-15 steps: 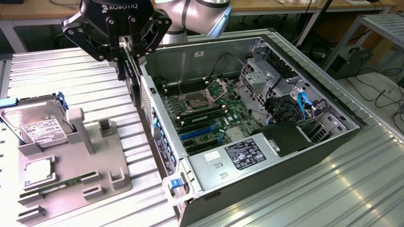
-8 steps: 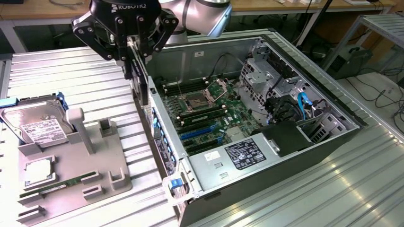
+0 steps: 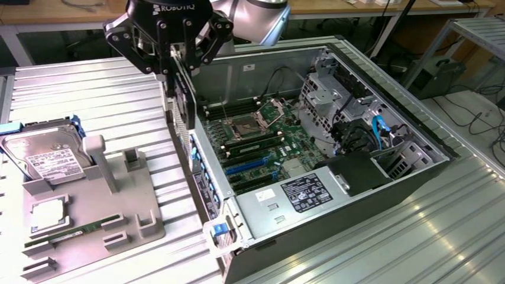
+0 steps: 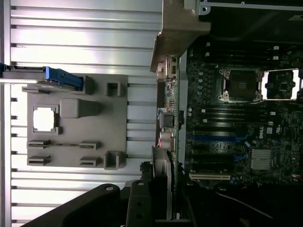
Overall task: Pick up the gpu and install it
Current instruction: 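Pick up the gpu and move the gpu toward the slot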
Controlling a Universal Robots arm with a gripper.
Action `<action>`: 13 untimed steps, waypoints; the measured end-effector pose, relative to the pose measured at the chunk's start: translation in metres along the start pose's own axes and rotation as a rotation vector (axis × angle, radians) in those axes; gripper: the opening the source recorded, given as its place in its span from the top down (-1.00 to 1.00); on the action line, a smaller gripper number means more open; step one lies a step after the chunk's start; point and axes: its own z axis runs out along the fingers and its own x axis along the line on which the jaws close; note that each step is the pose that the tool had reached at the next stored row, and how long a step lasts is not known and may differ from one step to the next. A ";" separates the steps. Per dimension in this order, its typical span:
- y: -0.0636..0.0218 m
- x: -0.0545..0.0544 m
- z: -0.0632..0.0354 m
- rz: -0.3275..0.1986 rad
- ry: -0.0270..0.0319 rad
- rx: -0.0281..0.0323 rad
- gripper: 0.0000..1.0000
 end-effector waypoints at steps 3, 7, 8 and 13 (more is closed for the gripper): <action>-0.0002 -0.004 0.0001 0.000 0.0000 0.0000 0.44; -0.0003 -0.010 0.0002 0.000 0.0000 -0.0001 0.44; -0.0004 -0.011 0.0002 0.000 0.0000 -0.0001 0.44; -0.0006 -0.019 0.0004 0.000 0.0000 -0.0001 0.44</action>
